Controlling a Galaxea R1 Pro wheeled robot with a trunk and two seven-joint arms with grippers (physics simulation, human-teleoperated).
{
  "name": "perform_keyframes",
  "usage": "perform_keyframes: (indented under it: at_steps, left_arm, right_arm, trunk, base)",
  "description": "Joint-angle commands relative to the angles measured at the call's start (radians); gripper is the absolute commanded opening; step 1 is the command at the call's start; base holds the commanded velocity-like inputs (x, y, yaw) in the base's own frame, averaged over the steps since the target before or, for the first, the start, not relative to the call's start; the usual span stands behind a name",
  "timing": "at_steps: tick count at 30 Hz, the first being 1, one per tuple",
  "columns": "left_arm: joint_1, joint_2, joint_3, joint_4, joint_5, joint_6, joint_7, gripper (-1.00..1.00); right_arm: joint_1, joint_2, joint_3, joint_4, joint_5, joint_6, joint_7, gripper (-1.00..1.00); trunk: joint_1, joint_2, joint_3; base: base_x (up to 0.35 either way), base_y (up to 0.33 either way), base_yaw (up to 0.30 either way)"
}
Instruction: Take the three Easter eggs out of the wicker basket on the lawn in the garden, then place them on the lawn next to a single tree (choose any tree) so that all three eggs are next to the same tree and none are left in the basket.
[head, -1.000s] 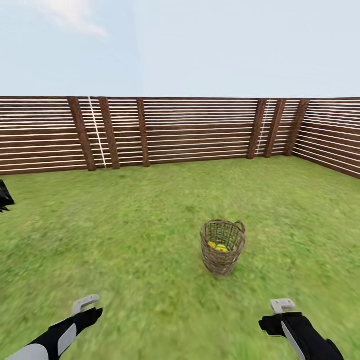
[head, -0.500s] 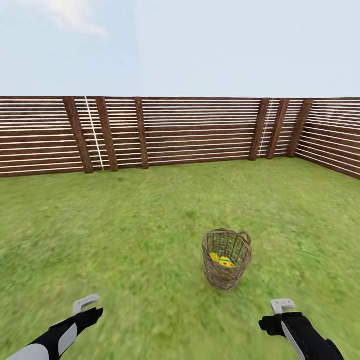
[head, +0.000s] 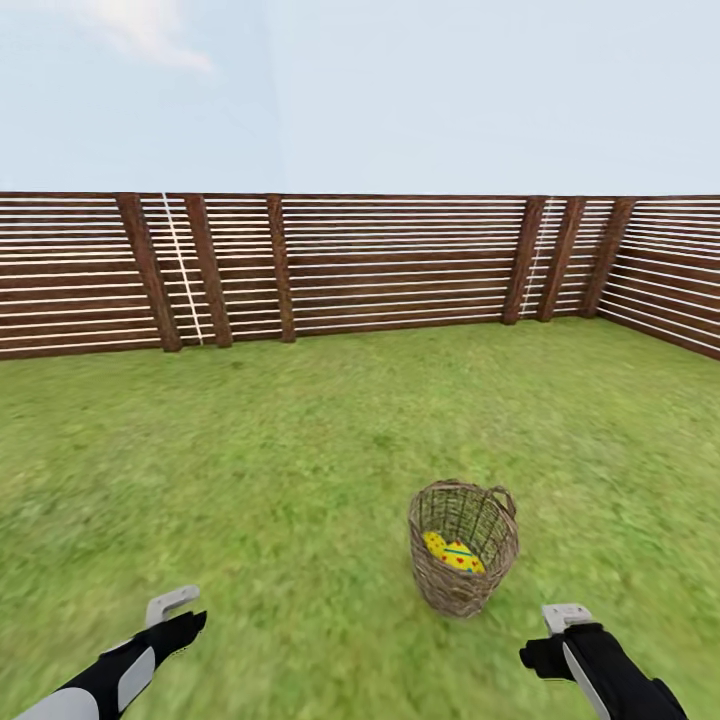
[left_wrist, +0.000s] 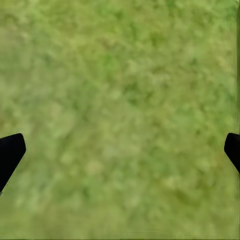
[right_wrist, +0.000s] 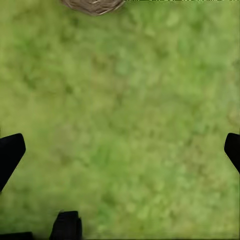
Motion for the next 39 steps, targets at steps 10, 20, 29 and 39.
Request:
perform_keyframes:
  at_steps: [10,20,29,39]
  left_arm:
    - [-0.001,-0.004,0.008,0.002,0.002,-0.016,-0.006,1.0]
    - [-0.001,-0.019,0.007,0.003,0.002,-0.019,-0.007,1.0]
    - [-0.001,-0.022,0.007,0.003,0.002,-0.02,-0.007,1.0]
    - [-0.001,-0.025,0.006,0.004,0.002,-0.019,-0.006,1.0]
  right_arm:
    - [0.0,0.008,0.006,-0.001,0.013,0.049,0.004,1.0]
    - [0.0,0.009,0.022,-0.027,0.032,0.134,0.005,1.0]
    - [0.0,0.011,0.024,-0.03,0.033,0.136,0.006,1.0]
    - [0.0,0.012,0.027,-0.026,0.034,0.136,0.005,1.0]
  trunk:
    - [0.001,0.0,-0.001]
    - [0.001,0.0,-0.001]
    - [0.001,0.0,-0.001]
    - [0.001,0.0,-0.001]
  base:
    - [0.339,0.0,0.0]
    - [0.302,0.0,0.0]
    - [0.064,0.0,0.0]
    - [0.299,0.0,0.0]
